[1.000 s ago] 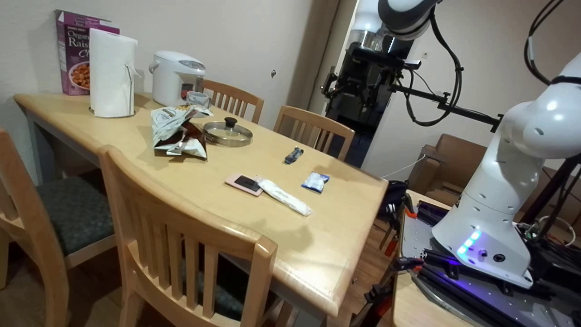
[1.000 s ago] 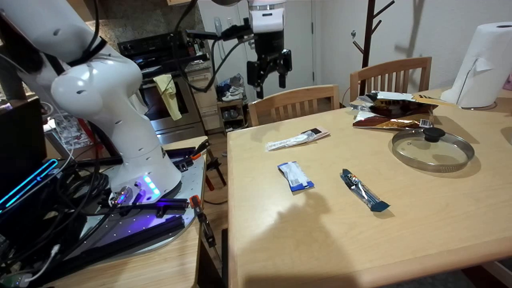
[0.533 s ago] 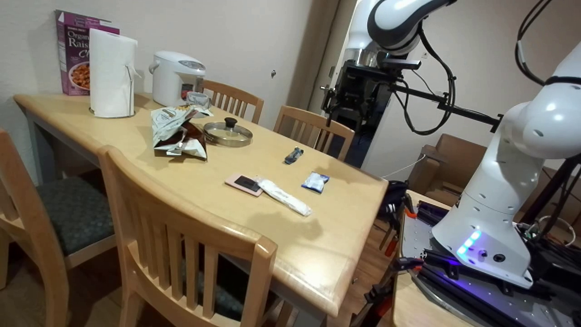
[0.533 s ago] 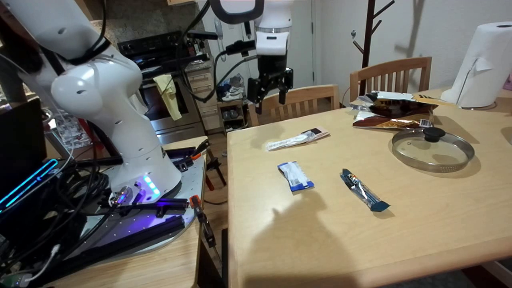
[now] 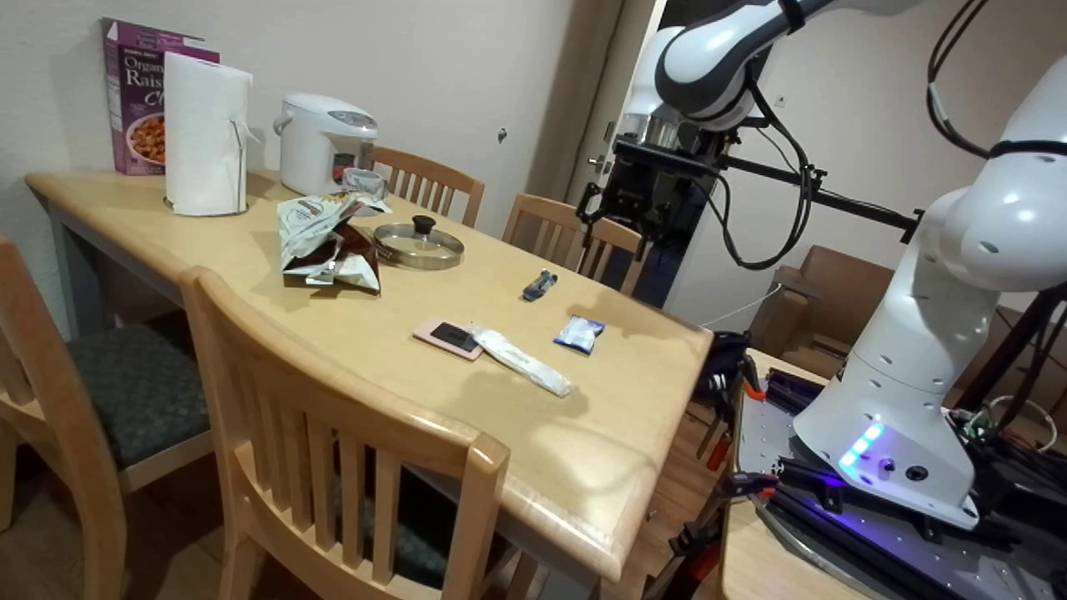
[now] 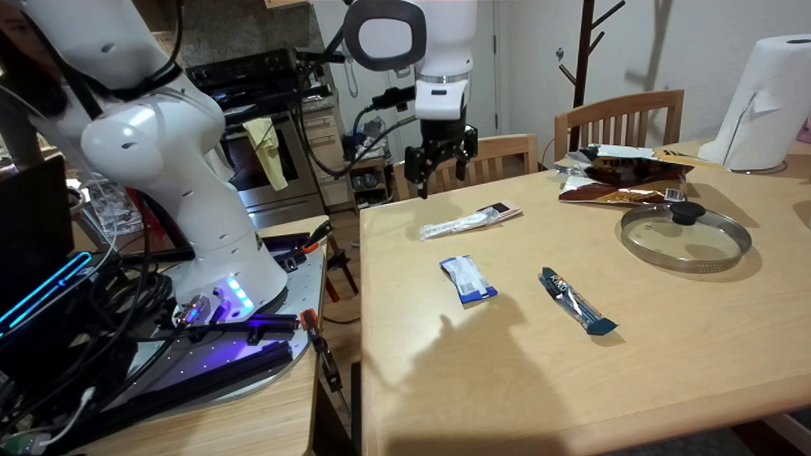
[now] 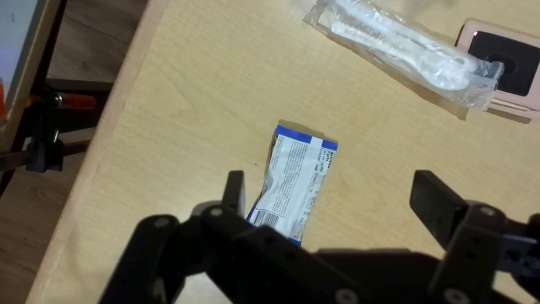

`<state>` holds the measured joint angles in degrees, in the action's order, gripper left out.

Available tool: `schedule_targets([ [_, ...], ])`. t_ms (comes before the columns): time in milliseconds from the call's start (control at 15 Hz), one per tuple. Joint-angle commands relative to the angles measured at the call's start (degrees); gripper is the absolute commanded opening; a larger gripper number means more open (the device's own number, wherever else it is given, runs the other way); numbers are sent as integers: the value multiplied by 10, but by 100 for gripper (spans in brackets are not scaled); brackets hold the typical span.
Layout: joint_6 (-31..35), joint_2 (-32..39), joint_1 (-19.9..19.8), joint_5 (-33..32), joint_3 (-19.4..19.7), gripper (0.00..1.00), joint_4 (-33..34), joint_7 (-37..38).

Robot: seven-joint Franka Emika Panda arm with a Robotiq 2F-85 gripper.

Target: Move the blue packet to the left

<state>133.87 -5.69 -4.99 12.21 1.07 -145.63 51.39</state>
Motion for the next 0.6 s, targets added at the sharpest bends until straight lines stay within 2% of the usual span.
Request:
schedule_targets([
  [0, 26, 30, 5, 39, 9, 100, -4, -28],
  [400, 31, 68, 5, 38, 14, 100, 0, -31],
  [533, 32, 67, 7, 43, 13, 100, -1, -54],
])
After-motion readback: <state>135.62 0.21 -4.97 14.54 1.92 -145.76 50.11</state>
